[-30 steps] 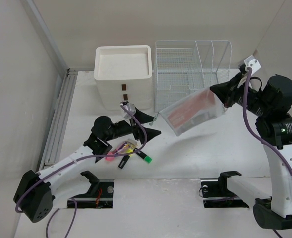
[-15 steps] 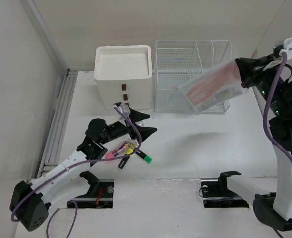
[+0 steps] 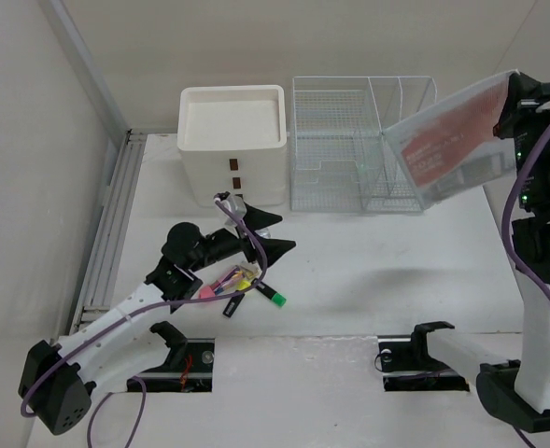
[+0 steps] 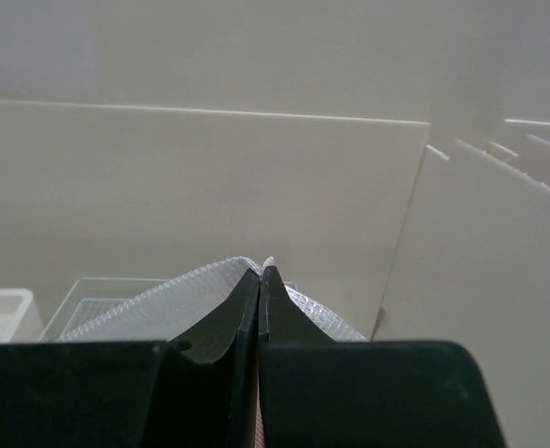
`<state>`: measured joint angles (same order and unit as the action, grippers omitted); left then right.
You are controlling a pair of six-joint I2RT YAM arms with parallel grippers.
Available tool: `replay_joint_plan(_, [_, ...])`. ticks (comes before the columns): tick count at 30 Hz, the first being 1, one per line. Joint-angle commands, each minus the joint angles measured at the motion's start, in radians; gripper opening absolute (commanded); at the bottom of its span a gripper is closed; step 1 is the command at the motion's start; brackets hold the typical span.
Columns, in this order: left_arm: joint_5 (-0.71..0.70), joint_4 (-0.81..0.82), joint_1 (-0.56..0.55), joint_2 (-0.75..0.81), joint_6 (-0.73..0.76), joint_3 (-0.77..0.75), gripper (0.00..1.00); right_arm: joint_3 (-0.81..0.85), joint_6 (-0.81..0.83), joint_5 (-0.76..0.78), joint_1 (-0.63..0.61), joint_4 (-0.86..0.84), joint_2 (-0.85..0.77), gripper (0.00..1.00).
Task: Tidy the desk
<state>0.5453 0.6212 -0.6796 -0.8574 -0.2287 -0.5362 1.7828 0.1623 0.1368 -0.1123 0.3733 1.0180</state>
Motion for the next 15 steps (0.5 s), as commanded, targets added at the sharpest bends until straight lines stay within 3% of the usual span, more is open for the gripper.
replay_joint_plan(1, [0.002, 0.035, -0.005, 0.032, 0.011, -0.039, 0.71, -0.011, 0.037, 0.110, -0.006, -0.171, 0.031, 0.00])
replay_joint_plan(15, [0.002, 0.035, -0.005, 0.041, -0.008, -0.039, 0.71, 0.021, 0.017, 0.153, -0.006, -0.192, 0.179, 0.00])
